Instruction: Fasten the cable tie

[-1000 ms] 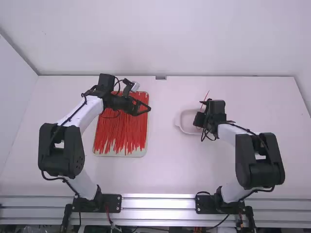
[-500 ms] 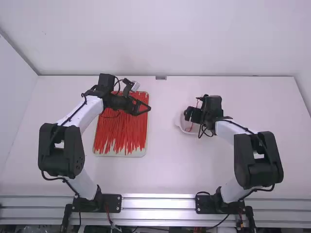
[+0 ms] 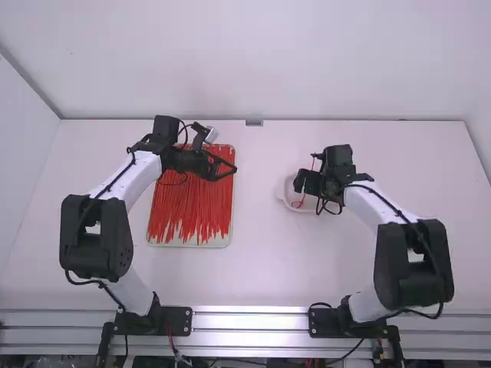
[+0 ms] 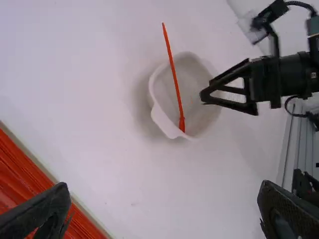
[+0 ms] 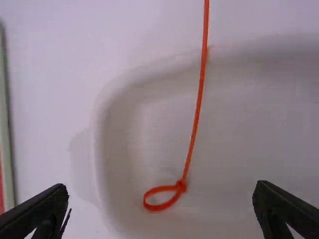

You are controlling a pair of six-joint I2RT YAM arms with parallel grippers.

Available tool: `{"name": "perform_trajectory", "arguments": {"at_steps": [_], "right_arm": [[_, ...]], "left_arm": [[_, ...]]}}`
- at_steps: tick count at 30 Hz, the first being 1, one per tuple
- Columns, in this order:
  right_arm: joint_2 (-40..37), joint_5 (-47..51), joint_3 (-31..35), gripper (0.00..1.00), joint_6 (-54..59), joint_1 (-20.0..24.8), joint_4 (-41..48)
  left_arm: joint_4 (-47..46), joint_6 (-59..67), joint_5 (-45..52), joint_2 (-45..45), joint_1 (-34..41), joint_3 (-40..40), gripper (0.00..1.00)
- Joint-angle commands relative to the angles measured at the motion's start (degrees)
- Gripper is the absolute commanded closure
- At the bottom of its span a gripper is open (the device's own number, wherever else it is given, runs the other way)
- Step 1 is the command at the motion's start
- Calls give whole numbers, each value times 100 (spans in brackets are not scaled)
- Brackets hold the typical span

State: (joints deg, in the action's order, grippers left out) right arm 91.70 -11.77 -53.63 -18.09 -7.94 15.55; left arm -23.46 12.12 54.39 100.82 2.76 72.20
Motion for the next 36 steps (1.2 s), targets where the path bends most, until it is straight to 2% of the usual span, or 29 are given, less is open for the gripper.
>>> {"name": "perform_trajectory", "arguments": {"at_steps": [1, 6, 14, 26, 36], "right_arm": [[-531, 74, -160, 1, 76, -37, 131], [-1217, 157, -160, 1, 74, -37, 673], [-1698, 133, -160, 1, 96, -37, 1088], [-2590, 1025, 733, 17, 988, 794, 196], [-3628, 1177, 1770, 35, 1809, 794, -841]], "left_arm": [[-28, -74, 151, -197, -125, -44, 1], [-144, -118, 81, -376, -87, -44, 1], [-105, -205, 7, -608, -92, -44, 1], [732, -1042, -830, -1445, -276, -881, 16], [1656, -1212, -1754, -2368, -276, -1804, 32]]}}
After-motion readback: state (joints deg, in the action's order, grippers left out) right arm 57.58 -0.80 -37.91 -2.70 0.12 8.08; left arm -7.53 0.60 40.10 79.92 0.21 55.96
